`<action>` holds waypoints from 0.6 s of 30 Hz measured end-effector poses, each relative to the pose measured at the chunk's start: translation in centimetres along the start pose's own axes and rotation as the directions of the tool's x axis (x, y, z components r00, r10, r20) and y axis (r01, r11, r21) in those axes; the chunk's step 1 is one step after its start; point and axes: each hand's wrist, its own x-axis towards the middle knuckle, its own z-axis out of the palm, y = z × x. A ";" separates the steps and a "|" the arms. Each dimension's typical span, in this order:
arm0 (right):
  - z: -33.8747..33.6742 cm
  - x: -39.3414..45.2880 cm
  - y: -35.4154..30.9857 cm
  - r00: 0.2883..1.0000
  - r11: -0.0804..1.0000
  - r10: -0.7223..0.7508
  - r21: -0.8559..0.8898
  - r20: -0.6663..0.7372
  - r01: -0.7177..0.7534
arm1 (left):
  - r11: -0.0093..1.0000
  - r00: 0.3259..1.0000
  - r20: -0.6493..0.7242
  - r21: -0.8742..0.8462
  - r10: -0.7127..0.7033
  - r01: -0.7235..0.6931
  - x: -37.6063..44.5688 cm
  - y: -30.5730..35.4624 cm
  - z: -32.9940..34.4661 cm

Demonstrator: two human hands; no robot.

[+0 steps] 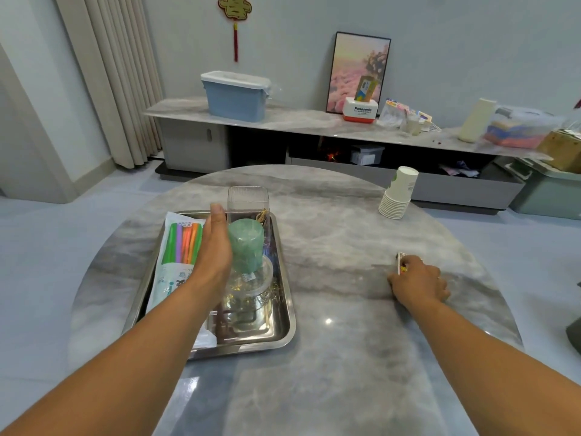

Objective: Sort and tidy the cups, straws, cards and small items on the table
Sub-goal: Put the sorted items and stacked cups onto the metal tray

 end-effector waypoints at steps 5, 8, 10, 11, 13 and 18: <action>-1.4 -3.3 -7.2 0.972 0.605 -0.025 0.778 0.232 -0.170 | 0.986 0.966 -0.216 0.115 0.141 -0.118 -0.1 1.3 -0.5; -3.4 -7.5 -13.0 0.918 0.442 -0.307 0.892 0.251 -0.096 | 0.980 0.958 -0.211 0.083 0.193 -0.179 -0.1 3.5 -1.4; -4.7 -10.8 -16.6 0.851 0.377 -0.480 0.926 0.215 -0.021 | 0.988 0.985 -0.096 -0.047 0.143 -0.148 -0.2 5.5 -1.8; -5.1 -12.3 -18.3 0.812 0.361 -0.556 0.931 0.180 0.041 | 0.987 0.994 -0.022 -0.118 0.112 -0.114 -0.3 6.5 -2.0; -5.4 -15.3 -21.5 0.725 0.359 -0.683 0.906 0.090 0.225 | 0.973 0.990 0.134 -0.232 0.049 -0.017 -0.5 8.4 -2.7; -4.2 -18.6 -26.7 0.544 0.432 -0.832 0.748 0.114 0.504 | 0.980 0.996 0.091 -0.194 -0.014 0.031 0.9 11.5 -4.5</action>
